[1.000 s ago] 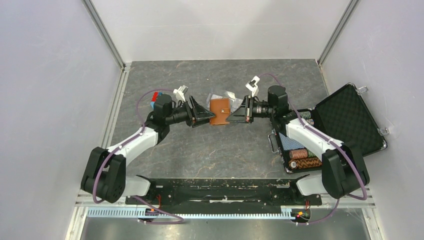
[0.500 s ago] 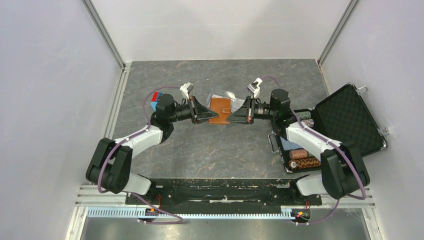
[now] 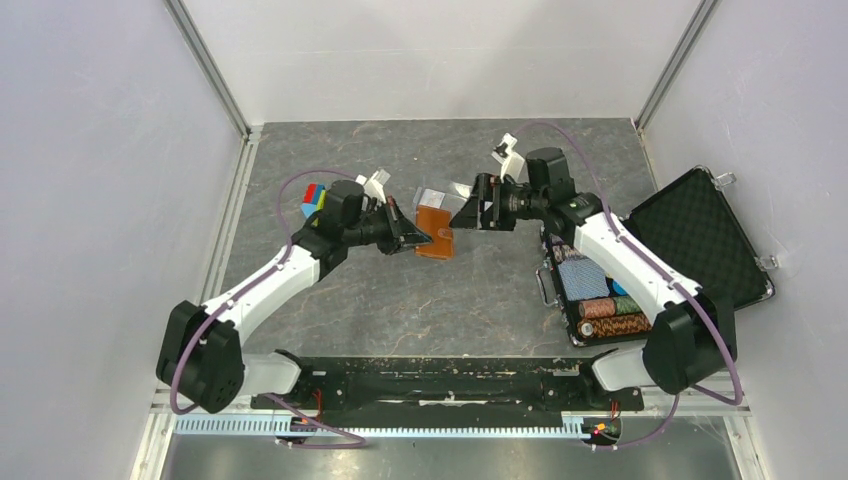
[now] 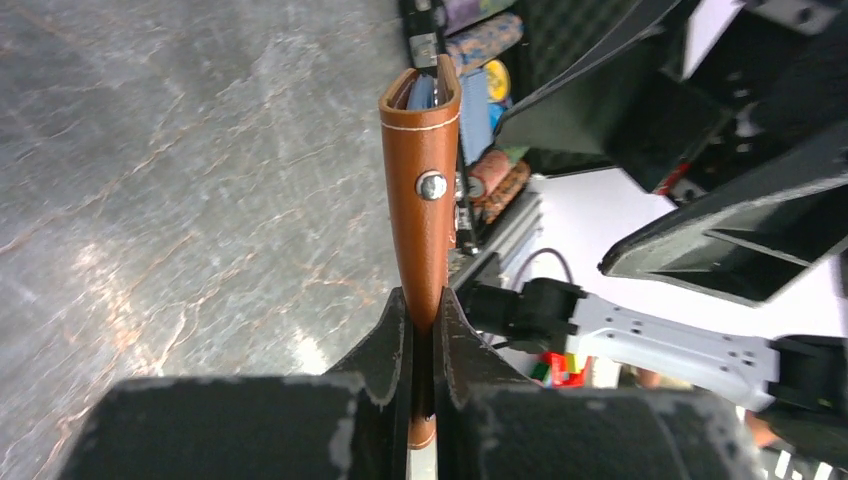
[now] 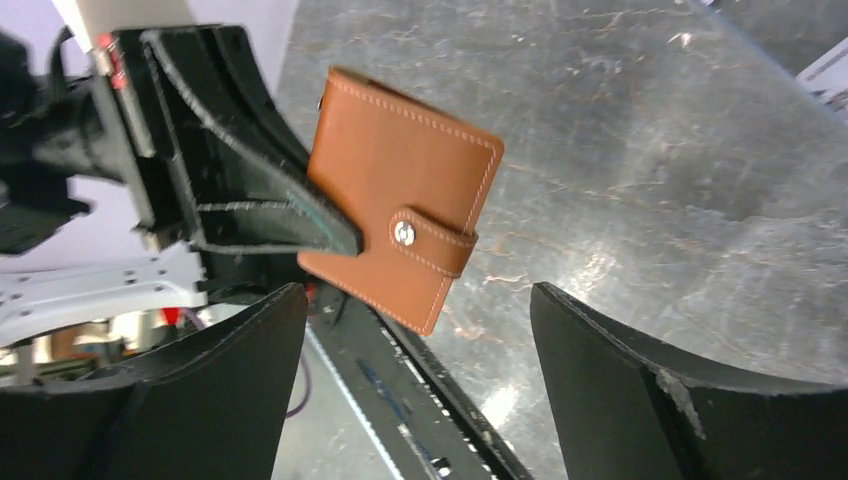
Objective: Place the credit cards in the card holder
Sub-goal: Open the card holder.
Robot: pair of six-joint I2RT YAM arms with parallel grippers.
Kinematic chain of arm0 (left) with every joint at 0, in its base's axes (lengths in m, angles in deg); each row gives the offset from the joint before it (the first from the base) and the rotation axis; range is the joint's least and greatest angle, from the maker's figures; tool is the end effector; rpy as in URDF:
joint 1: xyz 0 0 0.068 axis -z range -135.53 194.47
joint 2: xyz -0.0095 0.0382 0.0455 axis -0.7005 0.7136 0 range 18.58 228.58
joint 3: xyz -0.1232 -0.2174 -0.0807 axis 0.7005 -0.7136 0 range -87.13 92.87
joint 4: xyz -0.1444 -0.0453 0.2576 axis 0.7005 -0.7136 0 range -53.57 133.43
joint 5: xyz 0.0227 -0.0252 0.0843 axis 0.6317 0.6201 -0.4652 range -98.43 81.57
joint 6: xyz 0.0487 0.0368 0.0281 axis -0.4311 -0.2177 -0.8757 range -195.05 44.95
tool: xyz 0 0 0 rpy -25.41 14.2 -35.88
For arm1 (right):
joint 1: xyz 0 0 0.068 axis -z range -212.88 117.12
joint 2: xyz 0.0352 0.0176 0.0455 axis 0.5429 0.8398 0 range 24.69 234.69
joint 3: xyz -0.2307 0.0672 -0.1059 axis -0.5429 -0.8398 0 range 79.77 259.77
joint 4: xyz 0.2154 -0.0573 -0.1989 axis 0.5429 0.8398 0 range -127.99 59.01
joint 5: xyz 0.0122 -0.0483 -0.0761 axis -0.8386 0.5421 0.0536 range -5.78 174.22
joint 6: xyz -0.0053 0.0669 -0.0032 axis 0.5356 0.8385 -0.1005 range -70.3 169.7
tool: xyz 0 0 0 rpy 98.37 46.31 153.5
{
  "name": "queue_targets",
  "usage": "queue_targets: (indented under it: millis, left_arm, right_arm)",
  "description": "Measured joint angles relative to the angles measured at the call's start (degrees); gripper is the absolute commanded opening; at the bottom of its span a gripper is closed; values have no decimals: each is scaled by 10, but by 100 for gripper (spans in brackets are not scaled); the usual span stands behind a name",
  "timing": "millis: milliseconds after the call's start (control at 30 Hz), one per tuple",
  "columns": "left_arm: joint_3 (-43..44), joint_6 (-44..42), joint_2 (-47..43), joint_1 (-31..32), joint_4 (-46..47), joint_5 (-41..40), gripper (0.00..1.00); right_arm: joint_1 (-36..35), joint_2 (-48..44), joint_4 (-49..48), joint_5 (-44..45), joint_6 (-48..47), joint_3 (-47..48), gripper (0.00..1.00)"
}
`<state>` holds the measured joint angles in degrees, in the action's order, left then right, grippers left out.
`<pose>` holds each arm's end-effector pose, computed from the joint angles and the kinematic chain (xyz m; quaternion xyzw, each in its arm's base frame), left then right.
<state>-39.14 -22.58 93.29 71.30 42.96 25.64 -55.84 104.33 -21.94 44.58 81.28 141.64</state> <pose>0.2894 -0.1800 0.2295 -0.0323 0.8296 -0.5104 0.2241 0.3175 0.1716 0.2689 -0.0969 0.8396 0.4688 0.2567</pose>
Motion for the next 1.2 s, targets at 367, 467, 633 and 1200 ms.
queue_targets:
  millis: [367, 467, 633, 1200]
  left_arm:
    - [49, -66, -9, 101, -194, -155, 2]
    - [61, -71, -7, 116, -210, -176, 2]
    - [65, -74, -5, 121, -223, -192, 2]
    - [67, -75, 9, 132, -238, -221, 2]
  right_arm:
    - [-119, 100, 176, 166, -94, 117, 90]
    - [-131, 124, 205, 195, -108, 142, 87]
    - [-143, 134, 238, 238, -123, 150, 76]
    - [-176, 149, 247, 293, -131, 149, 41]
